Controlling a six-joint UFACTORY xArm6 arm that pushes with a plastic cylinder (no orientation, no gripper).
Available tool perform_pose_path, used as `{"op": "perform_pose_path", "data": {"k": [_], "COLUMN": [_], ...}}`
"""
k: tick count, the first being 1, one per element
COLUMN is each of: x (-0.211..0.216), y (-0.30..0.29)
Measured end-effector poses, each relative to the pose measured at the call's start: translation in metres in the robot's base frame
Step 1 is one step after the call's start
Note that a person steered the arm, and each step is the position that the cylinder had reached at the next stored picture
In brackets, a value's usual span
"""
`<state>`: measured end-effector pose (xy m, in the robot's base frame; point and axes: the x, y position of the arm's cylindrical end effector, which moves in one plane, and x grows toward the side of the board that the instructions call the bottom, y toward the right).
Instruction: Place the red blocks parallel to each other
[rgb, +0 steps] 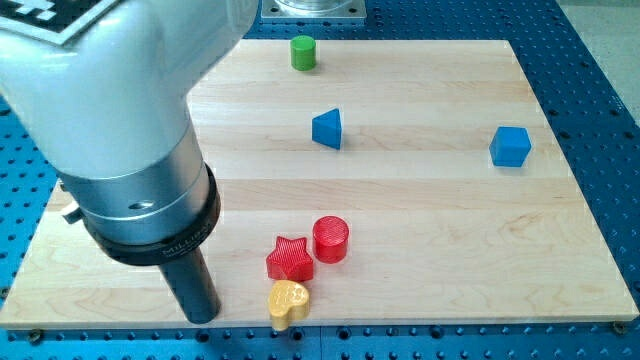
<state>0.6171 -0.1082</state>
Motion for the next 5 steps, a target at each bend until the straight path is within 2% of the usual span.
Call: {"op": "perform_pose_path", "data": {"k": [1,2,3,4,5], "x": [0.0,-0.028,-0.123,-0.165,-0.133], "y": [0.008,0.014,0.022,0.133,0.229]}}
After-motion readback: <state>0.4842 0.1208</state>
